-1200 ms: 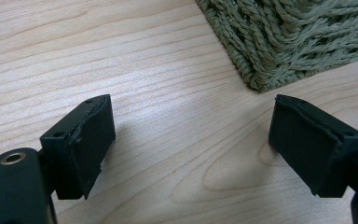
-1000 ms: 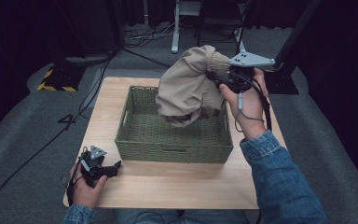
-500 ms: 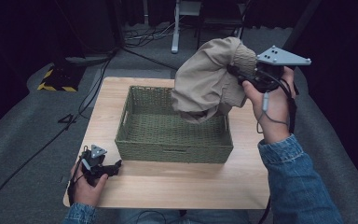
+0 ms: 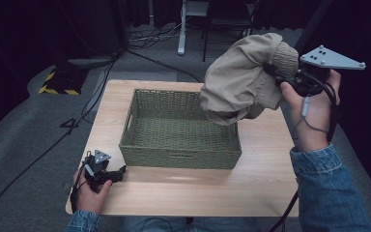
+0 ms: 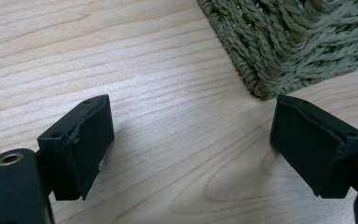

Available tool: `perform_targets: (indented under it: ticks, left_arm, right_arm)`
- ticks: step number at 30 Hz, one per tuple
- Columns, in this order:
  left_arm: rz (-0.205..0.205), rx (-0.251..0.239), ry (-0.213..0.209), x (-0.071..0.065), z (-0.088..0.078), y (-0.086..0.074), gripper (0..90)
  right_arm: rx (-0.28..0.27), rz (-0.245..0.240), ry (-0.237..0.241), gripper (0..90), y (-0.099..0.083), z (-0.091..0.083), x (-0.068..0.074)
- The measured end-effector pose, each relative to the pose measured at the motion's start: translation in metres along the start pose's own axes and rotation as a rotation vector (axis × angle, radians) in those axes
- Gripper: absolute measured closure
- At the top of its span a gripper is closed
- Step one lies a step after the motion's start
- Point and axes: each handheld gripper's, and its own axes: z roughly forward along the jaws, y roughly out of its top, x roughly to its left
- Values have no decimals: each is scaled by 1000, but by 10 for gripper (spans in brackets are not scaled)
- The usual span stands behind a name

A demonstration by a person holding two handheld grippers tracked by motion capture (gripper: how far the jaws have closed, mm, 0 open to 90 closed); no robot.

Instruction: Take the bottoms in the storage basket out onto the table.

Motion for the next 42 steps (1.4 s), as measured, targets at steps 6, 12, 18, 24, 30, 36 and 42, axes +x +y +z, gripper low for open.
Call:
perform_targets:
  ticks: [6, 12, 18, 24, 30, 36, 42]
  left_arm:
    - [0, 0, 0, 0, 0, 0, 139]
    - [0, 0, 0, 0, 0, 0, 139]
    - [0, 0, 0, 0, 0, 0, 139]
    - [0, 0, -1, 0, 0, 0, 139]
    - [0, 0, 0, 0, 0, 0, 138]
    - [0, 0, 0, 0, 0, 0, 138]
    - [0, 0, 0, 0, 0, 0, 138]
  right_arm:
    - [7, 4, -41, 737, -5, -10, -14]
    - [29, 33, -97, 736, -17, -18, -36]
    - [57, 71, -144, 735, -33, -17, -55]
    - [98, 104, -193, 733, -54, -11, -72]
    - [130, 131, -226, 732, -74, -2, -83]
    - [166, 163, -270, 731, -95, 8, -95]
    - [221, 183, -289, 729, -118, 21, -100]
